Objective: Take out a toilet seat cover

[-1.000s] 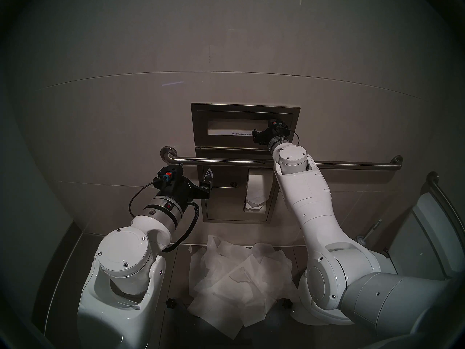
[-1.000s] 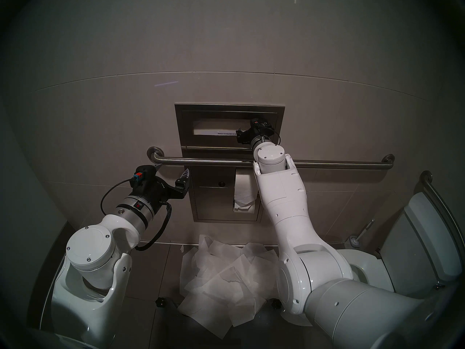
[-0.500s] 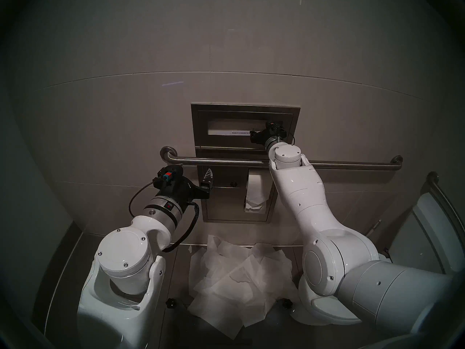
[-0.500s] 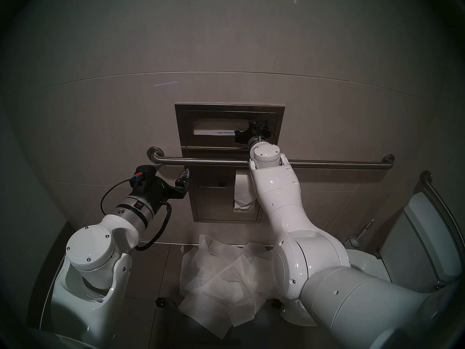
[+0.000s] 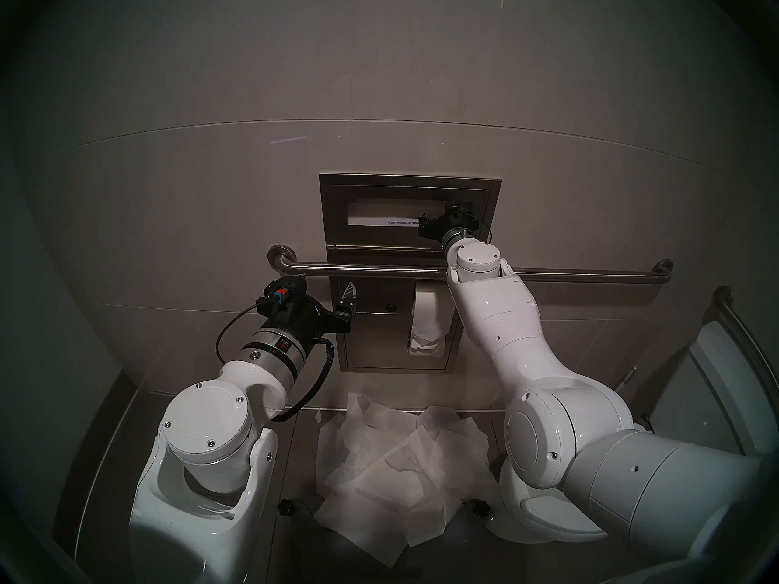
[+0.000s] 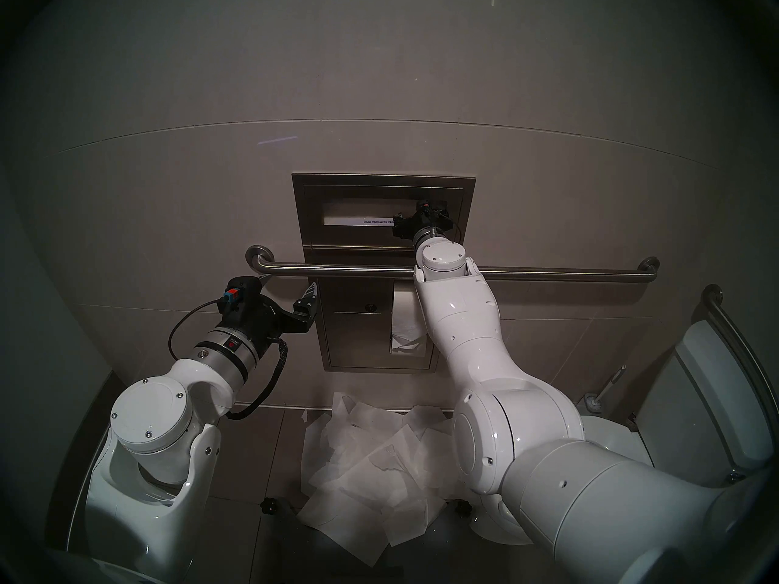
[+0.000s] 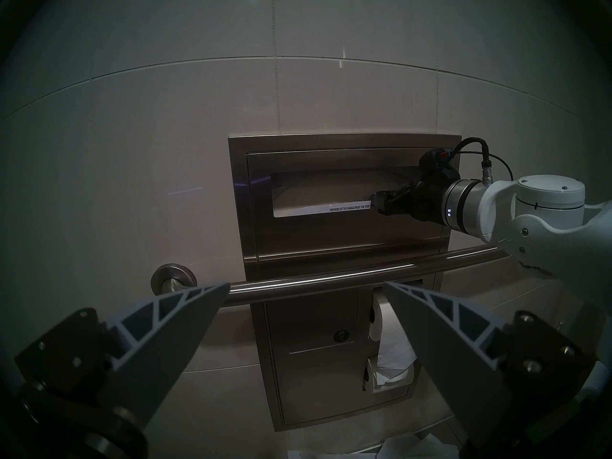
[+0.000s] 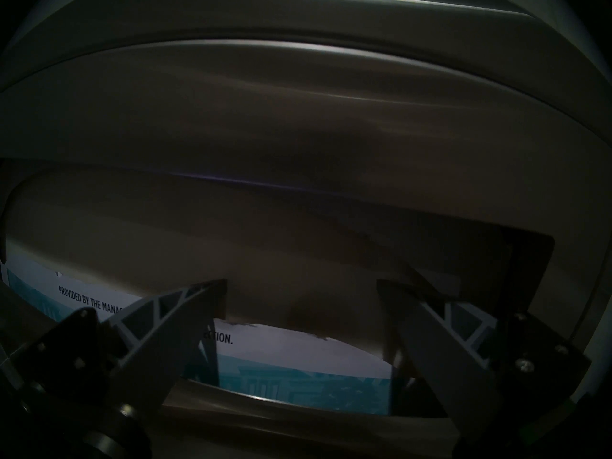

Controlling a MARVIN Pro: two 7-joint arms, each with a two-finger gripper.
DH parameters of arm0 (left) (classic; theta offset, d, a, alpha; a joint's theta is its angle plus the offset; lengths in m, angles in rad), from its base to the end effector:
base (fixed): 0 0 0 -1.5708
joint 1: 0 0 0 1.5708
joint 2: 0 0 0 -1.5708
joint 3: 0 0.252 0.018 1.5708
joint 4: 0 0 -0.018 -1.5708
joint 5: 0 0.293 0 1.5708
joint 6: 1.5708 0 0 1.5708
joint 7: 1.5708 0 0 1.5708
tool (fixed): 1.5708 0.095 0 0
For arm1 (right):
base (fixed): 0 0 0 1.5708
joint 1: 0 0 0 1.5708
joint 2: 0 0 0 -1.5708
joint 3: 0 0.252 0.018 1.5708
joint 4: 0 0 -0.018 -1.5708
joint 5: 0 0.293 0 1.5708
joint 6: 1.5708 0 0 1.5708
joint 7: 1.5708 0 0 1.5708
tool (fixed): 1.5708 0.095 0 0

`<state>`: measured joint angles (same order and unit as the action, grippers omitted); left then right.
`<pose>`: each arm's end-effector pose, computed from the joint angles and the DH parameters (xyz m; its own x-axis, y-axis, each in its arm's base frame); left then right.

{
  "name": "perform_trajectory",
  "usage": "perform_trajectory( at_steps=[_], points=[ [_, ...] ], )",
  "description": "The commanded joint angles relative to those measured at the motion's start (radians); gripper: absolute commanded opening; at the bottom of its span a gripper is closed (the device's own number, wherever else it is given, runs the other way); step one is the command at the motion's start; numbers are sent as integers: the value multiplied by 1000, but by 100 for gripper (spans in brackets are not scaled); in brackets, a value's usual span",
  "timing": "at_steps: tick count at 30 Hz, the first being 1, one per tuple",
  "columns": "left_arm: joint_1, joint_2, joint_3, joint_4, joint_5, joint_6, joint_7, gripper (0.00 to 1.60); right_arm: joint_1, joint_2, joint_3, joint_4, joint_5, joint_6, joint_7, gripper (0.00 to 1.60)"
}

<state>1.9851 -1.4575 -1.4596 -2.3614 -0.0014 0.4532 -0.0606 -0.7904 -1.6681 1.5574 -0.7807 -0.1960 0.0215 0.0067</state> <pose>0.2844 -0.0389 -0.1574 0.0781 -0.0689 0.9946 -0.2068 -0.9770 -0.0515 0.5758 0.0566 -0.1882 0.0174 0.1377 0.9903 0.0853 -0.9871 0.1357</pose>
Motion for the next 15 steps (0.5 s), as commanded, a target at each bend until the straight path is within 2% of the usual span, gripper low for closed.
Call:
perform_trajectory(
  at_steps=[1, 2, 5, 6, 7, 14, 15],
  points=[
    [-17, -1, 2, -32, 1, -11, 0, 160, 144, -21, 31, 10, 36, -30, -14, 160],
    [-17, -1, 2, -31, 1, -10, 0, 160, 108, -18, 44, -37, 48, -45, -21, 160],
    [-17, -1, 2, -30, 0, -10, 1, 160, 106, 1, 60, -66, 60, -60, -25, 160],
    [-17, 0, 2, -30, 0, -10, 1, 160, 147, 7, 64, -38, 62, -55, -25, 160],
    [-17, 0, 2, -29, 0, -10, 1, 160, 96, 9, 61, -71, 62, -77, -26, 160],
    [-18, 1, 3, -31, -2, -10, 3, 160, 128, 11, 89, -61, 103, -72, -20, 160],
    [-18, 1, 3, -31, -2, -10, 3, 160, 115, 13, 91, -73, 107, -78, -18, 155]
  ],
)
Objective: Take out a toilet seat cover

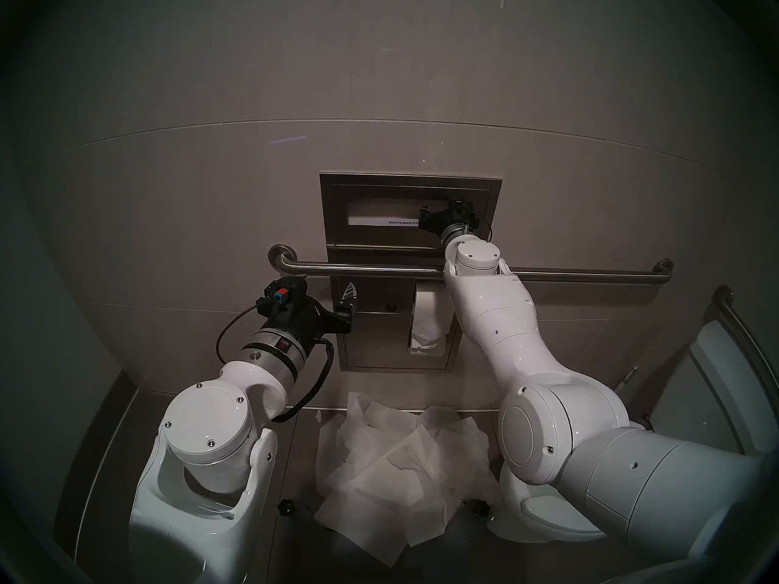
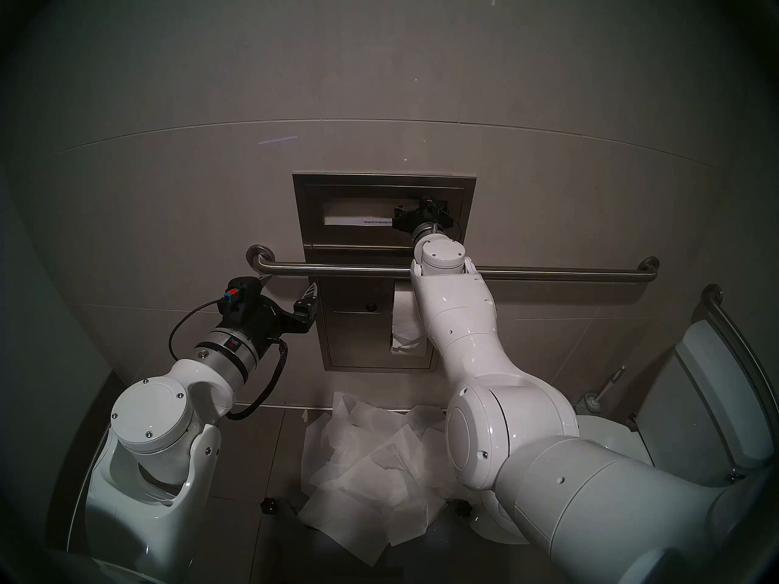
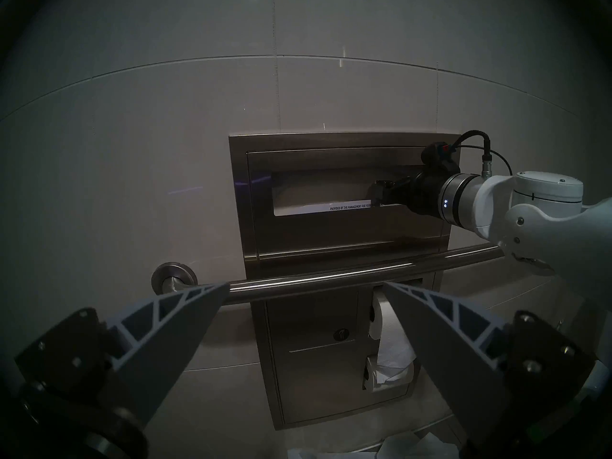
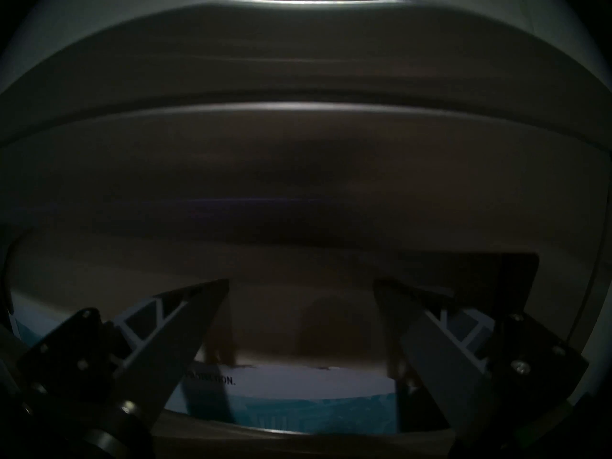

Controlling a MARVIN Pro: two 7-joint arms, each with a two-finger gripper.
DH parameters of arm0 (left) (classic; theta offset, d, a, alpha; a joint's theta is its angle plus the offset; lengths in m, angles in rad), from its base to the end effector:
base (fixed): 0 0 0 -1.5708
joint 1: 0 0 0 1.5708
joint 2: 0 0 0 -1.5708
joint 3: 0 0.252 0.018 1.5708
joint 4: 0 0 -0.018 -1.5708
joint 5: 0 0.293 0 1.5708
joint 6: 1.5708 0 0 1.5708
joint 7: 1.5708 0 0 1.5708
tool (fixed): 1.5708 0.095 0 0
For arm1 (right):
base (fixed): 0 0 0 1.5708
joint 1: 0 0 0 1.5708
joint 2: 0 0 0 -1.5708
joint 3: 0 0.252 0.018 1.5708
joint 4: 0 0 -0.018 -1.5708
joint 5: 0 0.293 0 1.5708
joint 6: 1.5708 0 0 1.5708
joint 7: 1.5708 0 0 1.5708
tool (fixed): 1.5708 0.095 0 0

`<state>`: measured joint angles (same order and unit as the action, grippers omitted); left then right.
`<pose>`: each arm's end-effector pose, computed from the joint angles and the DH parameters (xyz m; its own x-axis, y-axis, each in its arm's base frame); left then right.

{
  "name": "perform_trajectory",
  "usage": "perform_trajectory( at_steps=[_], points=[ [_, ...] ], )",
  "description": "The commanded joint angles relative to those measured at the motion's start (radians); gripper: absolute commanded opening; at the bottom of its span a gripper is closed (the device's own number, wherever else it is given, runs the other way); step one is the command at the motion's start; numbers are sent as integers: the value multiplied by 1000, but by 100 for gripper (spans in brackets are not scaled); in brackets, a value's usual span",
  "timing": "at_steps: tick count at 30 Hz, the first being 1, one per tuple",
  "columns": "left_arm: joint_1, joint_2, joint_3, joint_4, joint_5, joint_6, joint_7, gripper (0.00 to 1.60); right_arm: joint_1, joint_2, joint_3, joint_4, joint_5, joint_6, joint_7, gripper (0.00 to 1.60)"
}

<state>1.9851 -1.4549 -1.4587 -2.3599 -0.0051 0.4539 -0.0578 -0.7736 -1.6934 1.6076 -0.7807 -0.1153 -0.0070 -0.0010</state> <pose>0.2845 -0.0390 -0.1581 0.0808 -0.0681 0.9944 -0.2072 -0.9770 -0.0501 0.5788 0.0558 -0.1760 -0.0154 0.0024 0.9999 0.0602 -0.9982 0.0033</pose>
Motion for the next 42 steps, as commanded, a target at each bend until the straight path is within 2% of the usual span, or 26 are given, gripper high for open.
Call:
perform_trajectory(
  at_steps=[1, 3, 4, 5, 6, 9, 10, 11, 13, 14, 22, 23, 24, 32, 42],
  points=[
    [-18, -1, 2, -32, 1, -11, 0, 160, 104, 41, 45, -67, 30, -50, -9, 141],
    [-18, -1, 2, -33, 1, -11, 1, 160, 113, 43, 58, -64, 43, -55, -11, 101],
    [-18, -1, 2, -33, 1, -11, 1, 160, 115, 45, 65, -64, 49, -59, -12, 72],
    [-18, 0, 2, -33, 1, -11, 1, 160, 128, 49, 70, -55, 50, -58, -13, 72],
    [-18, 0, 2, -33, 0, -11, 2, 160, 119, 51, 73, -64, 53, -60, -13, 52],
    [-18, 1, 2, -33, 0, -11, 2, 160, 128, 54, 81, -56, 60, -63, -16, 33],
    [-18, 1, 3, -34, -1, -11, 2, 160, 135, 54, 84, -47, 63, -62, -16, 0],
    [-18, 1, 3, -34, -1, -11, 2, 160, 118, 52, 82, -60, 66, -67, -14, 0],
    [-18, 2, 3, -35, -1, -11, 3, 160, 139, 49, 86, -30, 71, -65, -13, 0],
    [-18, 2, 3, -35, -1, -11, 3, 160, 118, 47, 83, -47, 73, -70, -10, 0],
    [-18, 4, 4, -39, -1, -12, 5, 160, 151, 15, 47, 57, 65, -84, 8, 0],
    [-18, 4, 4, -40, -1, -12, 6, 160, 137, 8, 33, 57, 59, -88, 14, 17],
    [-18, 4, 4, -40, -1, -12, 6, 160, 156, 4, 24, 91, 53, -92, 12, 158],
    [-17, 7, 6, -44, -1, -13, 10, 160, 177, -32, -12, 232, 53, -180, 40, 160],
    [-17, 9, 7, -43, -3, -12, 13, 160, 216, -6, 11, 298, 70, -266, 49, 160]
  ],
)
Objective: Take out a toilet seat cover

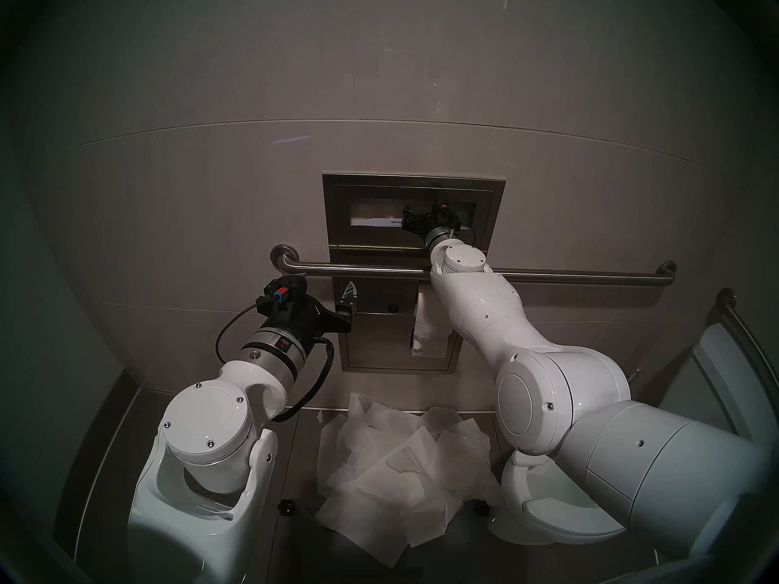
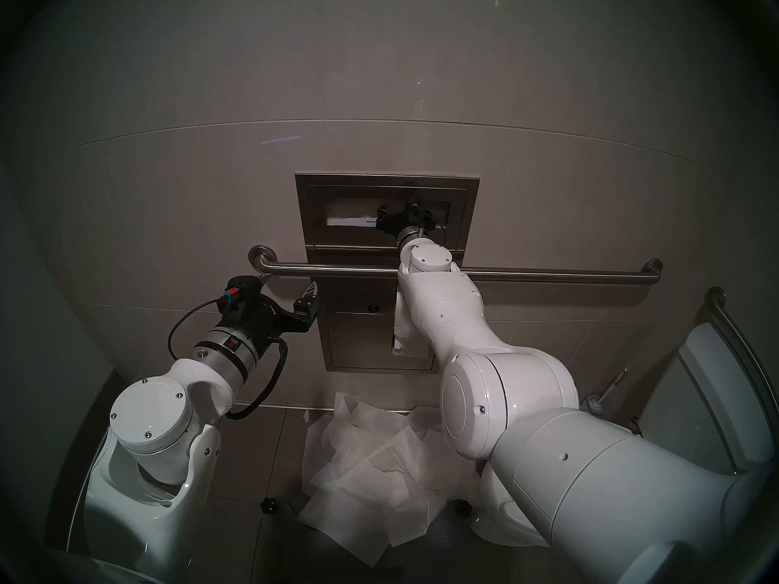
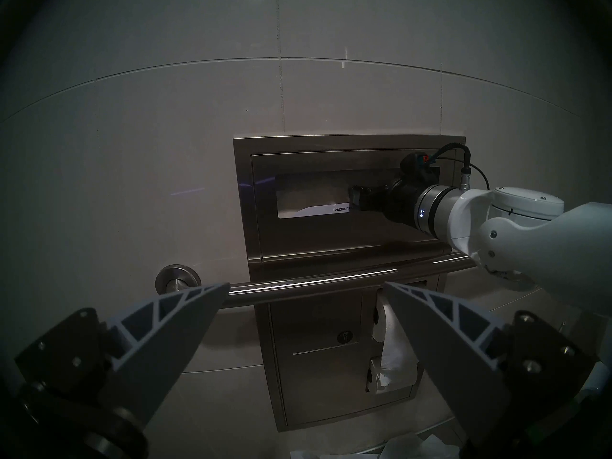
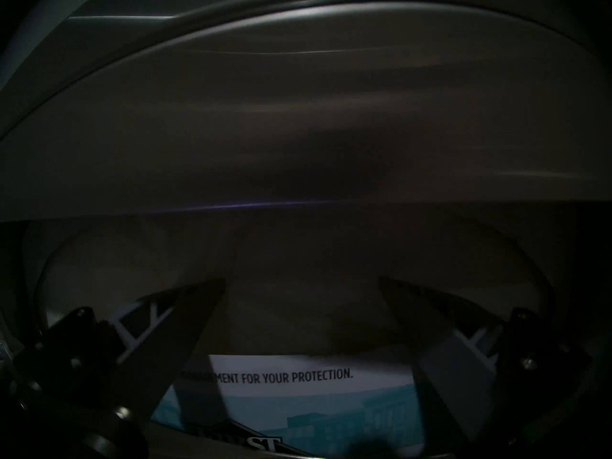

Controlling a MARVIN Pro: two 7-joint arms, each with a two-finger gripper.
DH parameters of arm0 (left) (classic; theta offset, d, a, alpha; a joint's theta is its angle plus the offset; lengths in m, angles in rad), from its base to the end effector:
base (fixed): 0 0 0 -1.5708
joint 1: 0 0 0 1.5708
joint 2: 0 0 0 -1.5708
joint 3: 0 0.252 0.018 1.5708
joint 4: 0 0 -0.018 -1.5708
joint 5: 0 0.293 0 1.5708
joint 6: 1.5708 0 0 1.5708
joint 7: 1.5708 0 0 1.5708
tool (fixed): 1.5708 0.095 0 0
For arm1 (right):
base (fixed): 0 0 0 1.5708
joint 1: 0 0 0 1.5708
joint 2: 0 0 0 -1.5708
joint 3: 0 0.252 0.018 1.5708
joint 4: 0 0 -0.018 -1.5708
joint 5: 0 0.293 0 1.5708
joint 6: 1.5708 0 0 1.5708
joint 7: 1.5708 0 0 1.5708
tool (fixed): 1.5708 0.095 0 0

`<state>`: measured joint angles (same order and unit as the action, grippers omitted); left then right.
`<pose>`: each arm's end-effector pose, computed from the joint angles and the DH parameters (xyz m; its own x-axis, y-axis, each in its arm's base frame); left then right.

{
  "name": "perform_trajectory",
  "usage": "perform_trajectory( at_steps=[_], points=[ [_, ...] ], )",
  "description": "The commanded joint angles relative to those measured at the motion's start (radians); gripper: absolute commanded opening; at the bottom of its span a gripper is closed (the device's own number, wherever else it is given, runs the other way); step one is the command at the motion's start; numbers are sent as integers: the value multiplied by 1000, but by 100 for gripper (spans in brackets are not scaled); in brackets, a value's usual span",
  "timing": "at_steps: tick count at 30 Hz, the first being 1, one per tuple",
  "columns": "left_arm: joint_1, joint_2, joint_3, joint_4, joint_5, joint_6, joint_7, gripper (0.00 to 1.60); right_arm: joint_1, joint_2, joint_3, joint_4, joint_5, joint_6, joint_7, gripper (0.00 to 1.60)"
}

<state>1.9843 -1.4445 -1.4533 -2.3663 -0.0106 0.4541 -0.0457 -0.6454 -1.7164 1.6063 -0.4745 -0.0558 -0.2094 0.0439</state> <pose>0.2838 -0.0396 -0.1559 0.0747 -0.0704 0.9947 -0.2063 -0.9770 -0.0536 0.5878 0.0846 -0.1977 -0.0357 -0.0648 0.9973 0.1477 -0.9873 -0.0589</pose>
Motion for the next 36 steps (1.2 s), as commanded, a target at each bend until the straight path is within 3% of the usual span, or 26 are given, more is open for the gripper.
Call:
perform_trajectory(
  at_steps=[1, 4, 6, 7, 8, 10, 11, 36],
  points=[
    [-17, -1, 2, -37, 3, -13, 1, 160, 91, 20, 12, -4, 11, -71, 7, 160],
    [-17, 0, 2, -37, 3, -13, 2, 160, 99, 22, 14, 4, 13, -79, 10, 154],
    [-17, 0, 3, -37, 3, -13, 2, 160, 104, 22, 16, 11, 15, -89, 12, 122],
    [-17, 0, 3, -37, 3, -13, 3, 160, 107, 23, 17, 16, 16, -95, 13, 87],
    [-17, 0, 3, -37, 3, -13, 3, 160, 109, 23, 17, 20, 16, -99, 12, 71],
    [-17, 1, 3, -38, 3, -13, 3, 160, 114, 25, 19, 31, 18, -112, 11, 8],
    [-17, 1, 3, -38, 3, -13, 4, 160, 116, 25, 20, 35, 18, -117, 11, 0],
    [-15, 6, 6, -42, 2, -15, 11, 160, 92, -50, -33, 156, -5, -272, 38, 0]
  ],
)
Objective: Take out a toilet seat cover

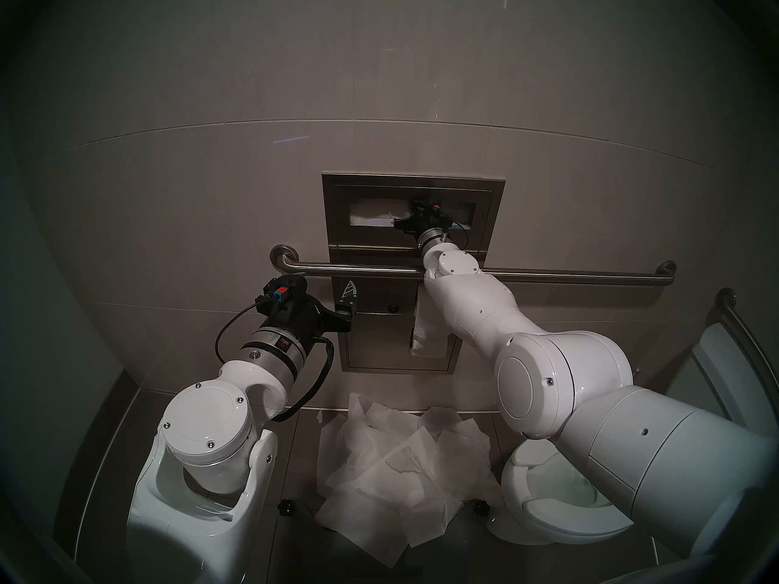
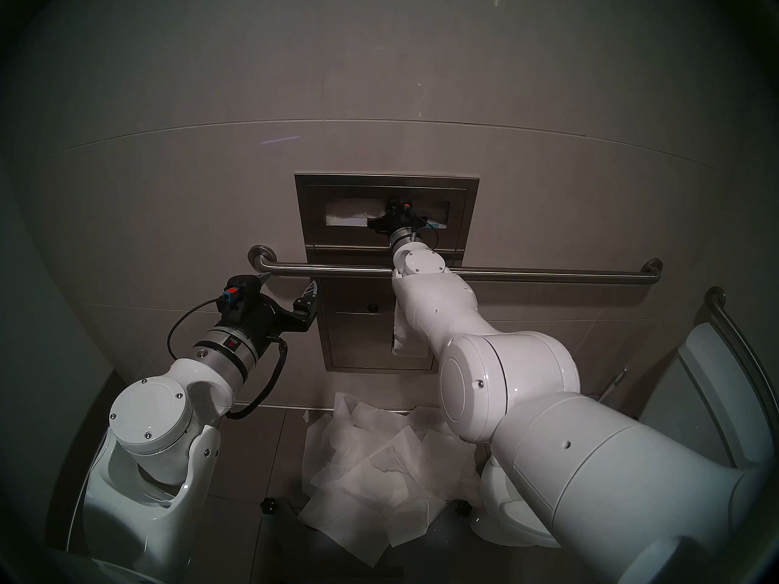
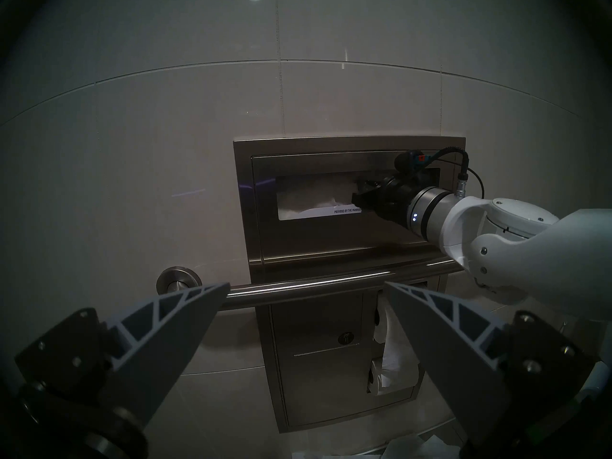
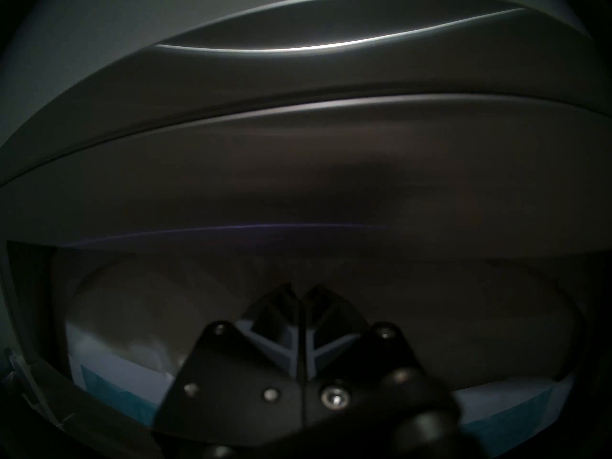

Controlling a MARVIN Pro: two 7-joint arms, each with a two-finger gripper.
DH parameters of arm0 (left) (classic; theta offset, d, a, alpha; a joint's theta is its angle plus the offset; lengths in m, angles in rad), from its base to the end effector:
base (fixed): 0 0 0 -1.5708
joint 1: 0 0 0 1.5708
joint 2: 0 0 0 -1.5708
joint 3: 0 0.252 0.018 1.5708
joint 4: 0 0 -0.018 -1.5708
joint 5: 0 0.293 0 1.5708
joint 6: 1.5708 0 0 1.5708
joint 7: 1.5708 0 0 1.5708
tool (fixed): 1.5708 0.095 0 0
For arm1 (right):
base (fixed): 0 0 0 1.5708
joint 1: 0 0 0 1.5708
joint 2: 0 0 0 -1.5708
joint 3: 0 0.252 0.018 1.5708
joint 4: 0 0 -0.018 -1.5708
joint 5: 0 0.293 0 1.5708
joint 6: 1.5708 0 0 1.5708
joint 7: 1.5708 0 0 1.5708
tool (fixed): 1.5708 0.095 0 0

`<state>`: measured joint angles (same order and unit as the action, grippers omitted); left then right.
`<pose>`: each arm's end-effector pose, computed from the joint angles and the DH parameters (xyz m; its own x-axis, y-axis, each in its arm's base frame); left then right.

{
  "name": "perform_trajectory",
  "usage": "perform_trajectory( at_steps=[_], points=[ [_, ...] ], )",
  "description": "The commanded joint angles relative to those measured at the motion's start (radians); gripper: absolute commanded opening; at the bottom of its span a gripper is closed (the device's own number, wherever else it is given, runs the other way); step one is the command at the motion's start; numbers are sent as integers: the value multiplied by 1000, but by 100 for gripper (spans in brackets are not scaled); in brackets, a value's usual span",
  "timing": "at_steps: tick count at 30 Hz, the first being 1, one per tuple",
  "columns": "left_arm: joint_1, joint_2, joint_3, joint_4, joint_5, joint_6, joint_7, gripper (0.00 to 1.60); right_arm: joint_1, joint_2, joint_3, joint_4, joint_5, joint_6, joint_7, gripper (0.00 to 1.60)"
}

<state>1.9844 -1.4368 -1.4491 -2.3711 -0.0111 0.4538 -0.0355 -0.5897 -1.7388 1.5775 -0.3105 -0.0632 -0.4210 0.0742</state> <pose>0.2832 -0.0398 -0.1544 0.0698 -0.0750 0.9947 -0.2033 -0.9773 -0.0594 0.5815 0.1099 -0.2048 -0.1411 -0.0597 0.9882 0.2248 -0.9740 -0.0267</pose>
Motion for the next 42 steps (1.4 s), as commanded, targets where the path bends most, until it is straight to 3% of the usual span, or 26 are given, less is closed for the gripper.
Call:
perform_trajectory(
  at_steps=[1, 14, 24, 42],
  points=[
    [-15, -1, 2, -38, 2, -15, 1, 160, 36, -29, -4, -6, 3, -65, 10, 0],
    [-15, 1, 3, -38, 1, -15, 4, 160, 2, -52, -14, -32, 8, -128, 72, 0],
    [-15, 2, 4, -38, 0, -15, 5, 160, -142, -36, 16, -144, 48, -120, 117, 0],
    [-16, 5, 4, -38, -2, -15, 8, 160, -288, -23, 27, -339, 76, -114, 204, 0]
  ],
)
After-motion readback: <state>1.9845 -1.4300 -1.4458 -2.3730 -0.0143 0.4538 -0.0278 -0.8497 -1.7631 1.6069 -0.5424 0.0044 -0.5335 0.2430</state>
